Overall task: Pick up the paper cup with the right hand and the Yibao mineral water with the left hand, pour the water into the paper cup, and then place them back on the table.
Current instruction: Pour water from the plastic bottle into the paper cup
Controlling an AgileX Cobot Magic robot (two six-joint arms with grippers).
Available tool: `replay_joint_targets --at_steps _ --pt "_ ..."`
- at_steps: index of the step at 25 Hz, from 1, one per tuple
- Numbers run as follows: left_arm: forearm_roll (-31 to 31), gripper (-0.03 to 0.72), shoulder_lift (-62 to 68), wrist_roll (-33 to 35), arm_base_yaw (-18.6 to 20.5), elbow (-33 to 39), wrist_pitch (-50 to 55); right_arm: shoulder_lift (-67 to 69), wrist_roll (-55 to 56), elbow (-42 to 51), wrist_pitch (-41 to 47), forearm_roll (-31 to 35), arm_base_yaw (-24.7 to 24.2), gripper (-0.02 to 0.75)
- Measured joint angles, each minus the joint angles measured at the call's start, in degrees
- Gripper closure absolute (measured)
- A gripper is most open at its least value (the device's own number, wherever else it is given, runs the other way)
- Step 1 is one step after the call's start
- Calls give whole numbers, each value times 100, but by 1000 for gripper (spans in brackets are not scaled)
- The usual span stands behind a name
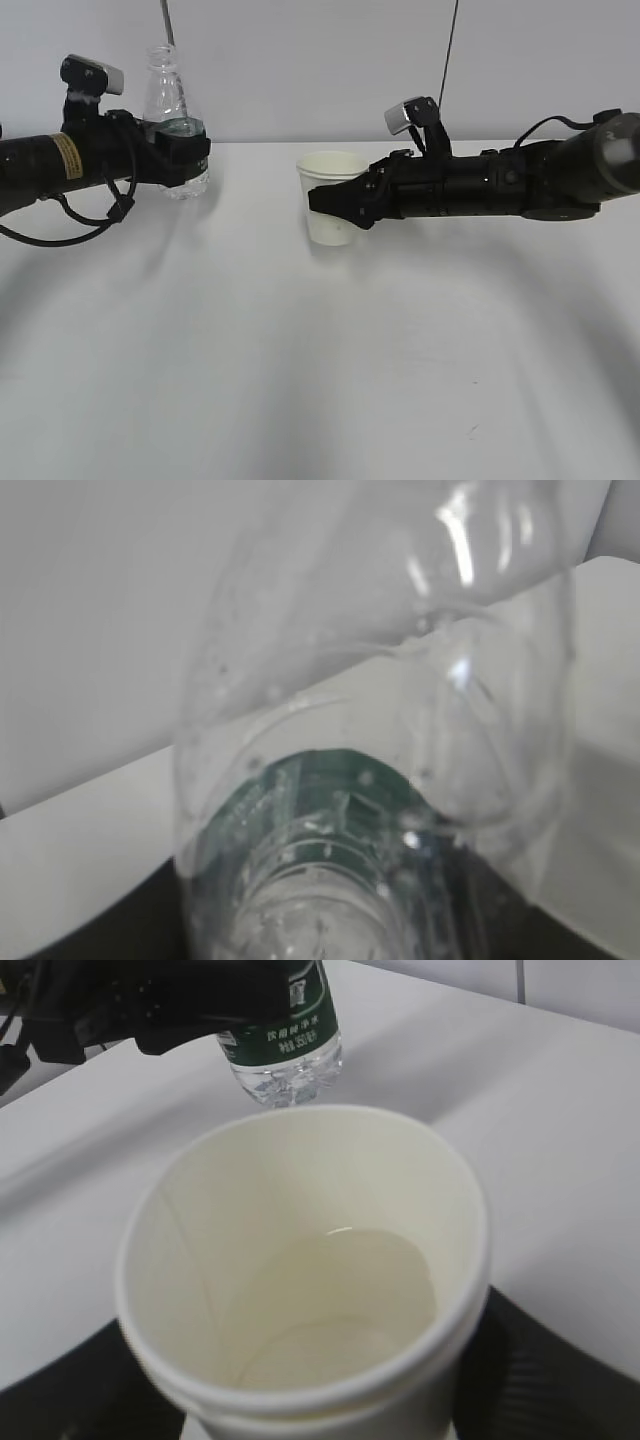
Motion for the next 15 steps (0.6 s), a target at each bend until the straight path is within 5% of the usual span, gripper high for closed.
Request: replay_joint_targets --at_steps 15 --pt "-518 355 673 436 212 249 -783 0 0 0 116 140 0 206"
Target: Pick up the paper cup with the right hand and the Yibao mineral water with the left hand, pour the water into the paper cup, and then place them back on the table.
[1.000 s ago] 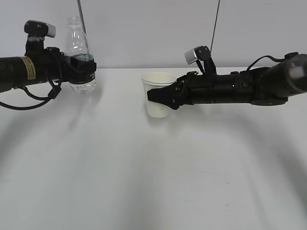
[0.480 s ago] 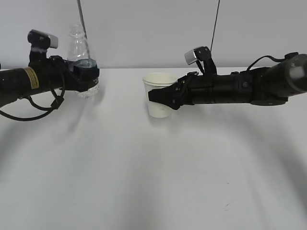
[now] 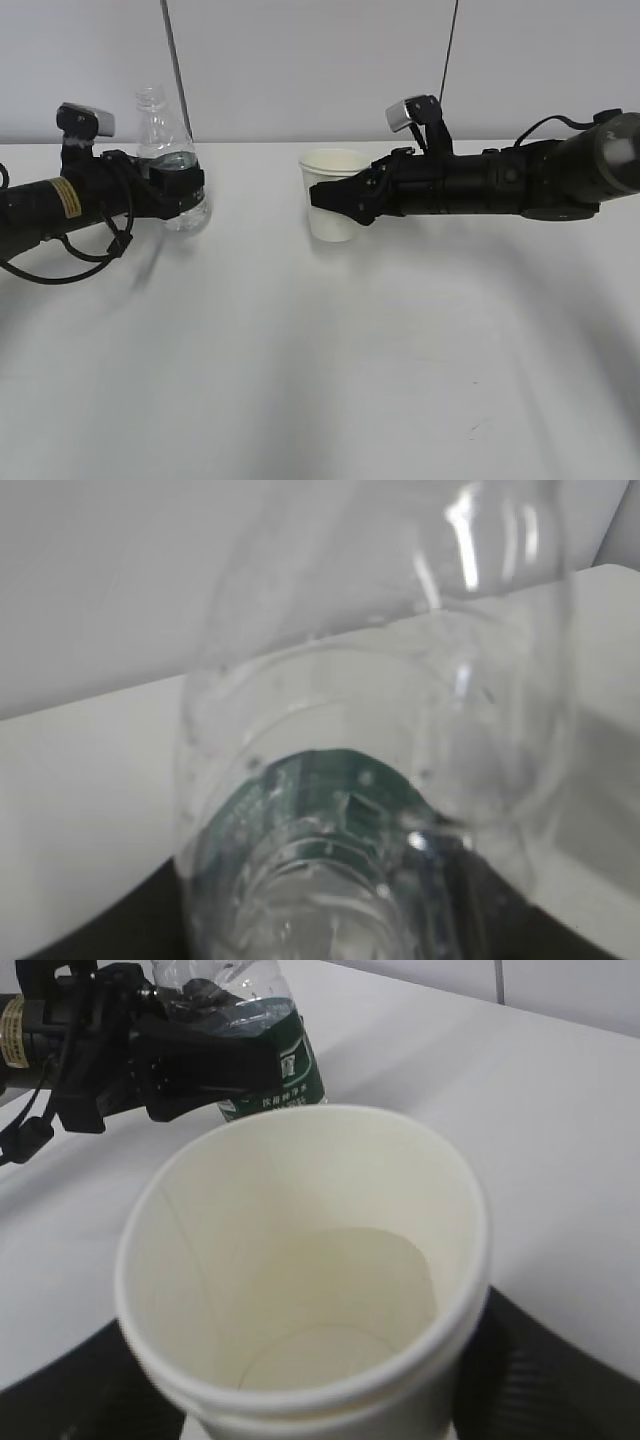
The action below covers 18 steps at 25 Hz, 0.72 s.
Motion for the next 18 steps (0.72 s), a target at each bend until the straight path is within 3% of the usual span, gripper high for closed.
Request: replay_joint_targets --at_steps 18 --pt "4 355 233 100 0 0 -105 0 -12 0 17 249 0 206"
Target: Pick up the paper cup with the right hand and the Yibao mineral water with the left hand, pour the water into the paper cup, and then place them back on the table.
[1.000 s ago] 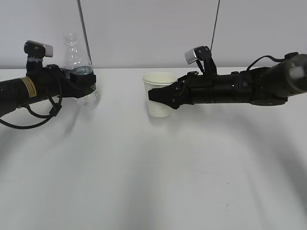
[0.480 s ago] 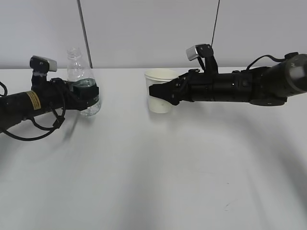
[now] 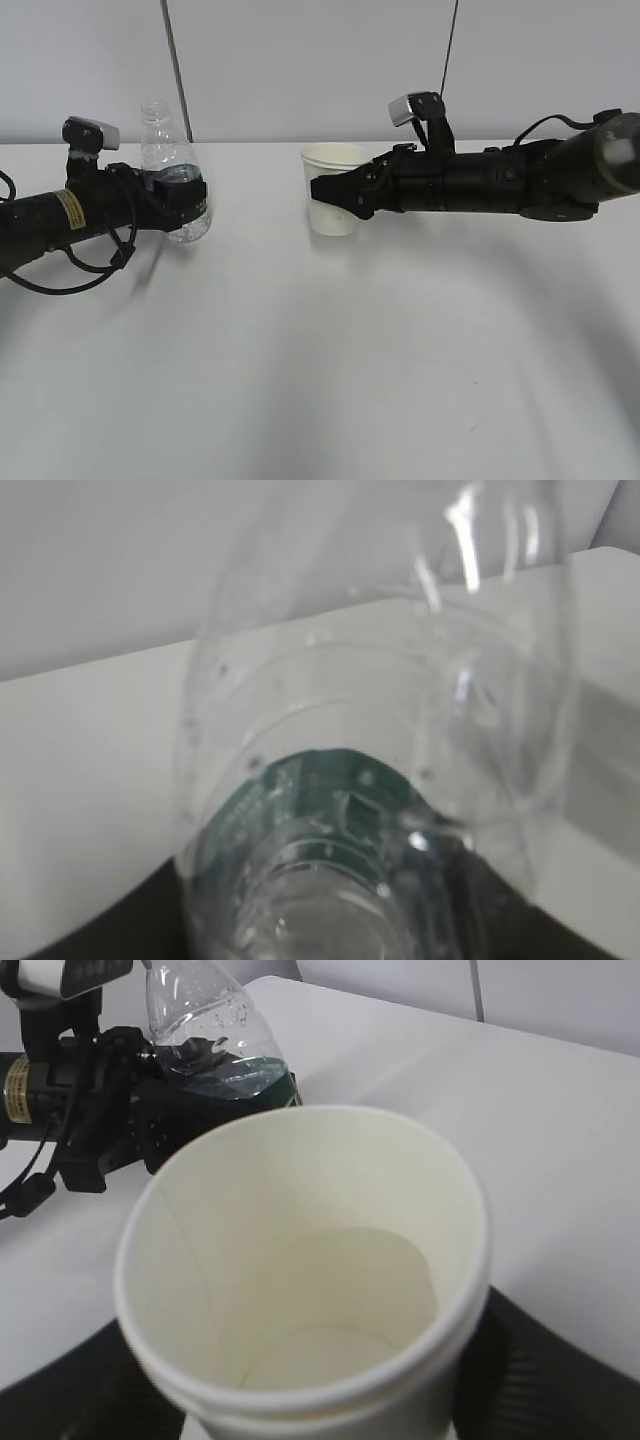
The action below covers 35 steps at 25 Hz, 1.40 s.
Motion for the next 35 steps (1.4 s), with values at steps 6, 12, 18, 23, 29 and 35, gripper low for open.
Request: replay_joint_targets --at_steps 6,12,18,23,29,35 --pt "19 355 0 0 0 0 0 0 -276 0 279 0 0 206" --pt "30 356 0 0 0 0 5 0 -605 0 545 133 0 206" --pt "37 356 0 0 0 0 5 0 -988 0 838 531 -22 206" --pt "37 356 0 3 0 0 5 0 -1156 0 985 795 -103 206" --pt "37 356 0 8 0 0 11 0 -1445 121 985 1201 -340 206" --pt "37 356 0 10 0 0 11 0 -2332 590 919 2083 -409 206"
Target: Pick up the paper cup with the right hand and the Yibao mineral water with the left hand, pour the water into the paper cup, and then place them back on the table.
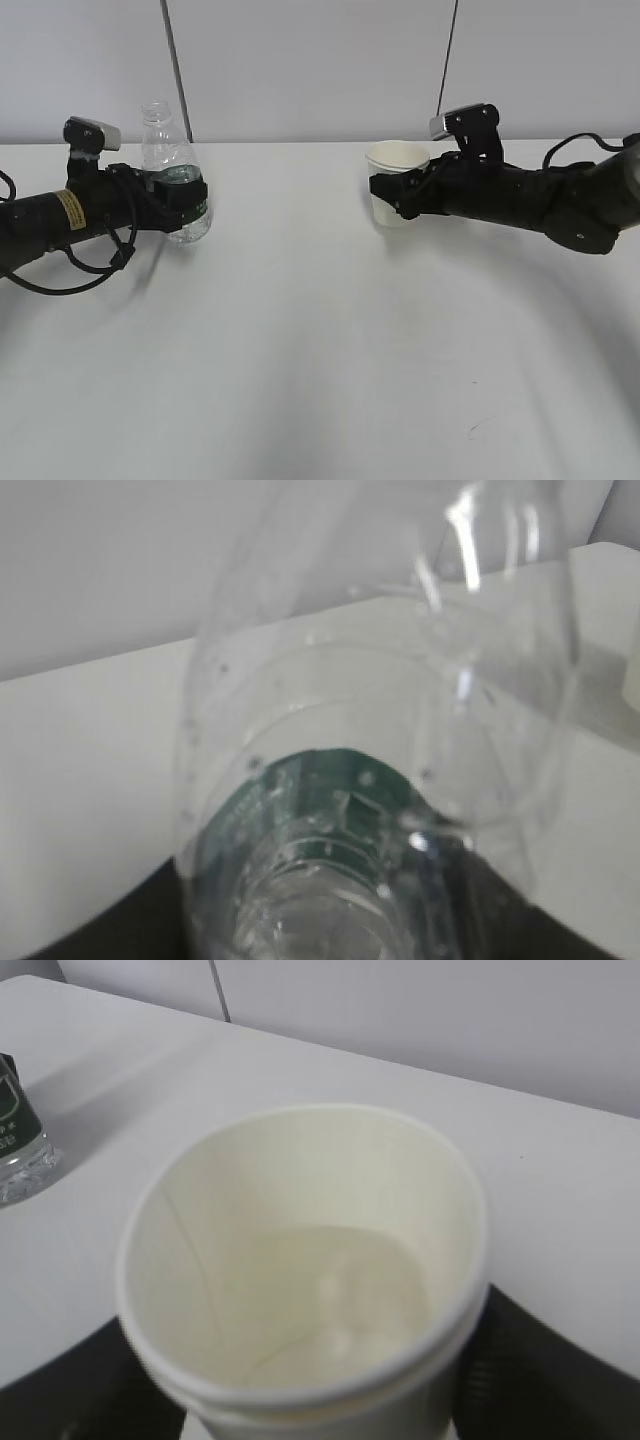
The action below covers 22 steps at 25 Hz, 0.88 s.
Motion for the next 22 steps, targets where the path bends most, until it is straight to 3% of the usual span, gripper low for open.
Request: replay_joint_targets --at_steps 9,22 --pt "0 356 0 4 0 0 5 0 -1113 752 -735 1412 -106 206" --pt "0 356 0 11 0 0 11 38 -1716 958 -1191 2233 -134 206"
